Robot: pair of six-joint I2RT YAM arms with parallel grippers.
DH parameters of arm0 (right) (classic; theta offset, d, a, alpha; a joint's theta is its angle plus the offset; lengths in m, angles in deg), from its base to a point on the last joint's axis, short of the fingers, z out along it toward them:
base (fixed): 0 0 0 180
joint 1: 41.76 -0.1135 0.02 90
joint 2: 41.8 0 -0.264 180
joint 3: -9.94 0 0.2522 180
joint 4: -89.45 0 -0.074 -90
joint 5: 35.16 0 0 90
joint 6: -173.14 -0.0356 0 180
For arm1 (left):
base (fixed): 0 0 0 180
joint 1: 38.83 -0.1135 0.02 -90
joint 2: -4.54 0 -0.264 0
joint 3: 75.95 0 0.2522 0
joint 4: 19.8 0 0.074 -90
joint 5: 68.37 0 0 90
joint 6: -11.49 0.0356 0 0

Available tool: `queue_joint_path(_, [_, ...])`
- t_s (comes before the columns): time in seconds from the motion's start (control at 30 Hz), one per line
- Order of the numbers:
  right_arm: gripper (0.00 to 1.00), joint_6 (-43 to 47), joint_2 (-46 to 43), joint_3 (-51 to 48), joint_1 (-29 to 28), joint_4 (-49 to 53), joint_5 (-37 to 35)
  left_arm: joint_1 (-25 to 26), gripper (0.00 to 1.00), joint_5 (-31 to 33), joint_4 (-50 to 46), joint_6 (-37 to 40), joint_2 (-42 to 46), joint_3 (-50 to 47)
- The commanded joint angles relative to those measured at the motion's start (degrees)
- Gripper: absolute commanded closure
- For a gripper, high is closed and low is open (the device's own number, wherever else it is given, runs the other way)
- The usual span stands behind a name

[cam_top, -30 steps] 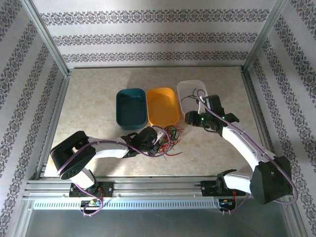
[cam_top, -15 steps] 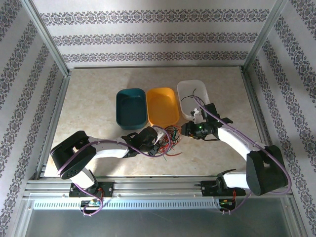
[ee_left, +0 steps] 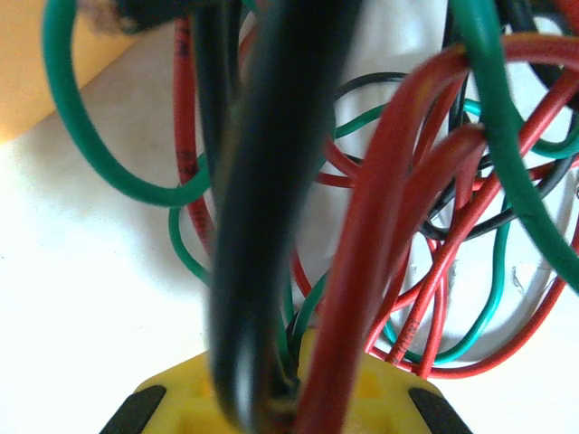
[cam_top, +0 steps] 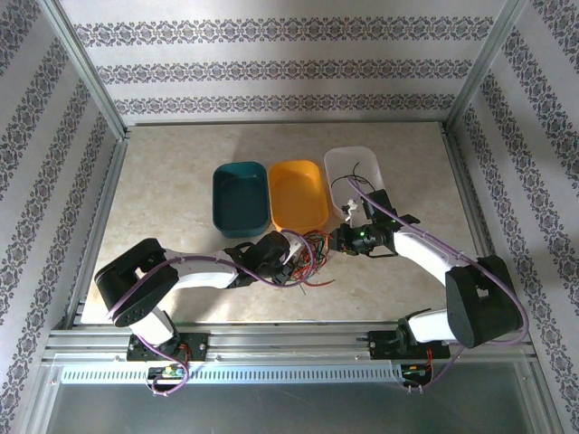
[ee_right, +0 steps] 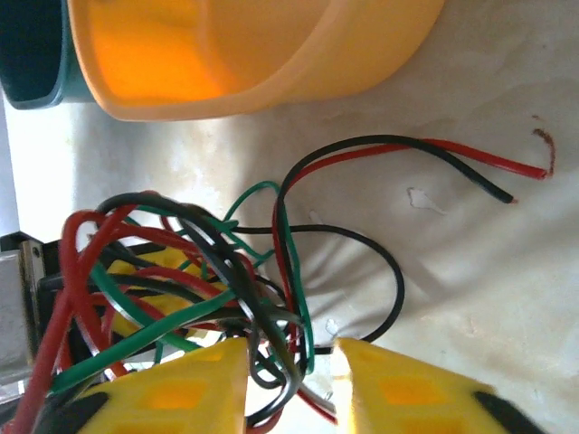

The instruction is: Untangle the cables

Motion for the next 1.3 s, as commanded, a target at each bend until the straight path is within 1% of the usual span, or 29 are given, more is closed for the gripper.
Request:
queue_joint_path(0.0, [0.95, 0.29, 0.01, 0.79, 0.29, -0.76, -2.18, 0.68, 1.0, -1.6, -1.27, 0.56, -1.25, -0.06])
queue_joint_path(0.07, [1.0, -0.62, -1.77, 0.23, 1.09, -0.23, -5.14, 0.68, 1.0, -1.59, -1.27, 0.56, -1.29, -0.08])
queue_joint_path(0.17, [1.0, -2.51, -6.21, -0.8, 1.84, 0.44, -11.48, 0.67, 1.0, -1.74, -1.0, 0.56, -1.29, -0.32])
queue_joint_path(0.27, [1.0, -4.18, -11.53, -0.53, 1.9, 3.74, -21.58, 0.68, 1.0, -1.75, -1.09, 0.58, -1.46, -0.41])
queue_joint_path(0.4, [1.0, -5.6, -18.69, 0.63, 2.22, 9.84, -37.2, 0.68, 1.0, -1.92, -1.1, 0.47, -1.62, -0.41])
queue_joint_path(0.47, [1.0, -6.02, -22.2, 0.98, 2.7, 11.6, -43.03, 0.68, 1.0, -1.93, -1.09, 0.47, -1.63, -0.41])
queue_joint_path(0.67, [1.0, -5.13, -31.55, 3.87, 6.45, 15.0, -54.54, 0.68, 1.0, -1.97, -1.2, 0.47, -1.64, -0.44])
queue_joint_path(0.8, [1.0, -3.04, -35.42, 7.11, 9.25, 16.24, -59.6, 0.68, 1.0, -1.95, -1.2, 0.43, -1.65, -0.48])
queue_joint_path(0.97, [1.0, 0.35, -38.56, 11.99, 11.61, 16.35, -64.22, 0.68, 1.0, -1.88, -1.3, 0.43, -1.47, -0.59])
queue_joint_path(1.13, [1.0, 2.72, -41.34, 16.52, 14.03, 15.77, -68.38, 0.68, 1.0, -1.92, -1.27, 0.32, -1.38, -0.83])
queue_joint_path(1.27, [1.0, 4.29, -42.93, 20.01, 14.9, 14.15, -71.01, 0.68, 1.0, -2.01, -1.34, 0.38, -1.47, -0.68])
